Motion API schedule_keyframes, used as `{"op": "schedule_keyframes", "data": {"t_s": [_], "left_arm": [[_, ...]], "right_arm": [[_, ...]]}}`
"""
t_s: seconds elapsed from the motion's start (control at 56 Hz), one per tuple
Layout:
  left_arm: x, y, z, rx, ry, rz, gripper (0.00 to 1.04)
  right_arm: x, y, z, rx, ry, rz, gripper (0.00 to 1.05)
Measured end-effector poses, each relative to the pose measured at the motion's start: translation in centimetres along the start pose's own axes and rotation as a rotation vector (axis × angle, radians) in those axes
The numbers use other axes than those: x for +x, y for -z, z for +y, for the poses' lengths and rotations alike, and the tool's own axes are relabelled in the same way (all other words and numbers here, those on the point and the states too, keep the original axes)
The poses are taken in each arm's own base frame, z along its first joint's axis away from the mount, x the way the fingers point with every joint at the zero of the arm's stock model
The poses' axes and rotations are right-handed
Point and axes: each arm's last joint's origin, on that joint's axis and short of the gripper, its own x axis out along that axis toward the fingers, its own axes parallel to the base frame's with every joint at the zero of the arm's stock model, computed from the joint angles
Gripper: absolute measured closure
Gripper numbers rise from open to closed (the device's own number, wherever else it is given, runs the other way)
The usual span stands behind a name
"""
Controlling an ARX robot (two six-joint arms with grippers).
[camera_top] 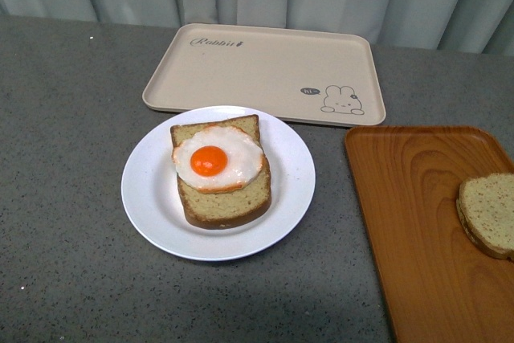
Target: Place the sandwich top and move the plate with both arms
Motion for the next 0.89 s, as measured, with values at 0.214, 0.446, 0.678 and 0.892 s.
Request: {"op": "schedule_keyframes", "data": {"t_s": [0.214,0.446,0.678,0.892], "left_arm": [[0.0,0.0,0.0,0.0,0.0,0.0,0.06],[0.0,0.0,0.0,0.0,0.0,0.0,0.06],[0.0,0.0,0.0,0.0,0.0,0.0,0.06],[0.0,0.0,0.0,0.0,0.0,0.0,0.06]], "right_arm": [[2.0,-0.6,0.1,0.006,-0.008,0.03,0.09],[3.5,-0.4,0.2,-0.021,0.029,0.053,0.09],[4.5,-0.6,0.5,-0.04,0.025,0.066,0.09],[5.0,-0.8,0.7,-0.055,0.029,0.07,0.12]]}}
